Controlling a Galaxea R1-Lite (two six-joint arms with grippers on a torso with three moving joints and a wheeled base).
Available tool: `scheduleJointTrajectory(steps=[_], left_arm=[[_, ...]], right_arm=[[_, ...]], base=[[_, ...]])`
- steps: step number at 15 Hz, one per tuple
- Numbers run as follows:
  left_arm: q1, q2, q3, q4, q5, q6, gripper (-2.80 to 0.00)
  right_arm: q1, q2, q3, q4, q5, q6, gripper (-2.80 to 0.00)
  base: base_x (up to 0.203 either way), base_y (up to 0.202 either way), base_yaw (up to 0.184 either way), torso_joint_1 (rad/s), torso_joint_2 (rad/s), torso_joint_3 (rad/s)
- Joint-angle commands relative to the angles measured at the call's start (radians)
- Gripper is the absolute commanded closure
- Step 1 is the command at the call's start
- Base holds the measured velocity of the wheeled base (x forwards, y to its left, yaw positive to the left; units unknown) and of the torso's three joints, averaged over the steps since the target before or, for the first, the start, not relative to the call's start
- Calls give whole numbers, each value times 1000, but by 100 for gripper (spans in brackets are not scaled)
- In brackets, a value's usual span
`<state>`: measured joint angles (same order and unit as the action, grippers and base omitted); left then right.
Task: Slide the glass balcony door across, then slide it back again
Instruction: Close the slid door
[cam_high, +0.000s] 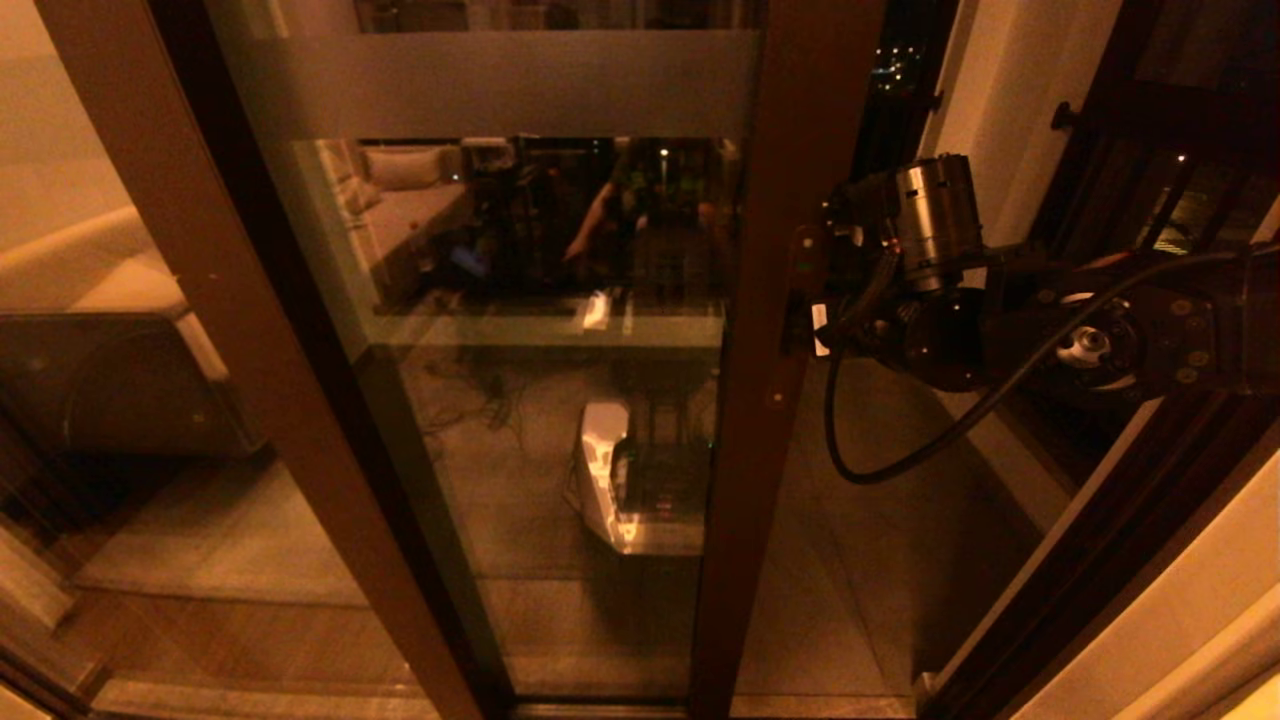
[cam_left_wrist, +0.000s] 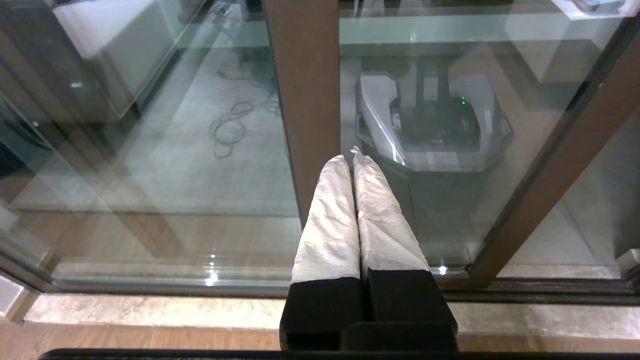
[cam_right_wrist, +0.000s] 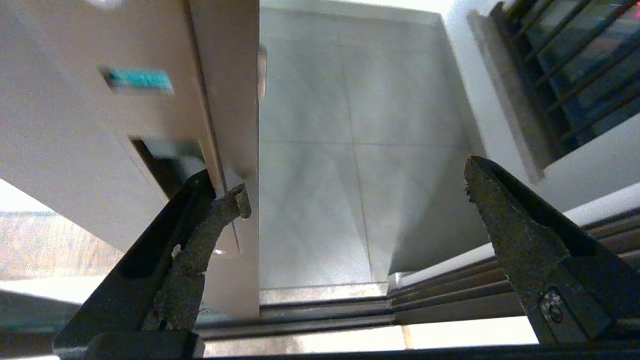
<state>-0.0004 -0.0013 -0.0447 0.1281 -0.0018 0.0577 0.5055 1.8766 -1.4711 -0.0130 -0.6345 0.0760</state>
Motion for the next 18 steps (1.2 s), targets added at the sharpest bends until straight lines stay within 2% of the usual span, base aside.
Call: scheduleJointTrajectory(steps=[1,18], left_arm=[[0,0,0,1,0,1,0],[0,0,0,1,-1,1,0]], right_arm=[[0,-13,4,-2,4,-1,-280],[-54,-32,58,-19,4,-23,-280]], base=[[0,0,0,0,0,0],[0,0,0,0,0,0]])
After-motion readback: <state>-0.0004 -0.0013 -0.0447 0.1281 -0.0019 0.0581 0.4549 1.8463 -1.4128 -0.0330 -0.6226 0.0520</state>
